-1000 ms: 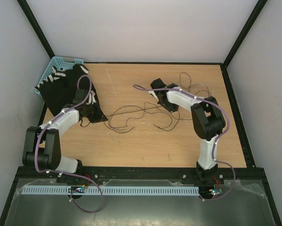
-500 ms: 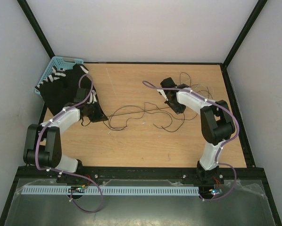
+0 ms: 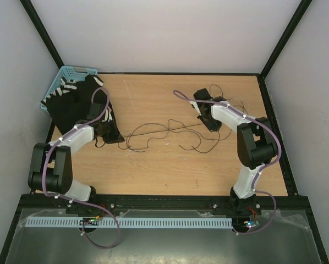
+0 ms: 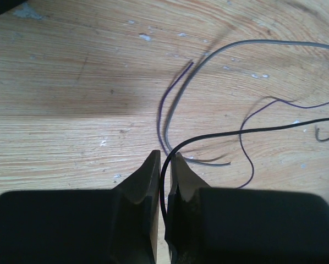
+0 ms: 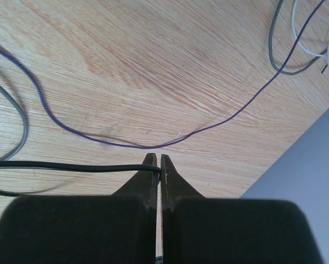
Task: Zip-tie the wires
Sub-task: Straighten the cable at the center of the board.
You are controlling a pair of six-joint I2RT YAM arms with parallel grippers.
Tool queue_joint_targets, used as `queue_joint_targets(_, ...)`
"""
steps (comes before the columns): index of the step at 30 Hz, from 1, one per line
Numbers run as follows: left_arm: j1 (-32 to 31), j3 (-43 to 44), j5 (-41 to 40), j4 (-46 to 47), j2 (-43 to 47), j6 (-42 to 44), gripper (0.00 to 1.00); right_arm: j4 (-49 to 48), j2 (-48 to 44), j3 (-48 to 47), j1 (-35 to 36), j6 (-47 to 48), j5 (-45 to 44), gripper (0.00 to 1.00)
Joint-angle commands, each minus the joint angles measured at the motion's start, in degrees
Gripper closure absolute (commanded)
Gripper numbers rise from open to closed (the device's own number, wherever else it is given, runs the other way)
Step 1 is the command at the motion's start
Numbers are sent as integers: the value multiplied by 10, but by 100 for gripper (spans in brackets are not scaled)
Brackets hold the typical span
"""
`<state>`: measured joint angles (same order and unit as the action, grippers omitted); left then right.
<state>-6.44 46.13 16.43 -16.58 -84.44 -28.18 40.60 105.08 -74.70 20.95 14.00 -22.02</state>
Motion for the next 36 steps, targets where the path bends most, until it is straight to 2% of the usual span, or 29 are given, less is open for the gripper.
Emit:
queue_joint_targets(1, 13, -5, -49, -30, -16, 15, 88, 25, -29, 7, -16, -10, -36, 100)
queue_joint_targets(12, 13, -14, -54, -28, -23, 18, 86, 25, -28, 9, -16, -12, -37, 100)
queue_joint_targets(21, 20, -16, -56, -28, -27, 23, 86, 25, -11, -28, -22, -10, -47, 100)
queue_joint_targets(29, 24, -15, -53, -27, -31, 22, 86, 25, 2, -37, -62, -13, -42, 100)
queue_joint_targets(34, 24, -6, -41, -21, -41, 21, 91, 25, 13, -45, -66, -20, -28, 100)
queue_joint_targets(36, 24, -4, -37, -16, -46, 19, 100, 25, 20, -48, -66, -24, -16, 100)
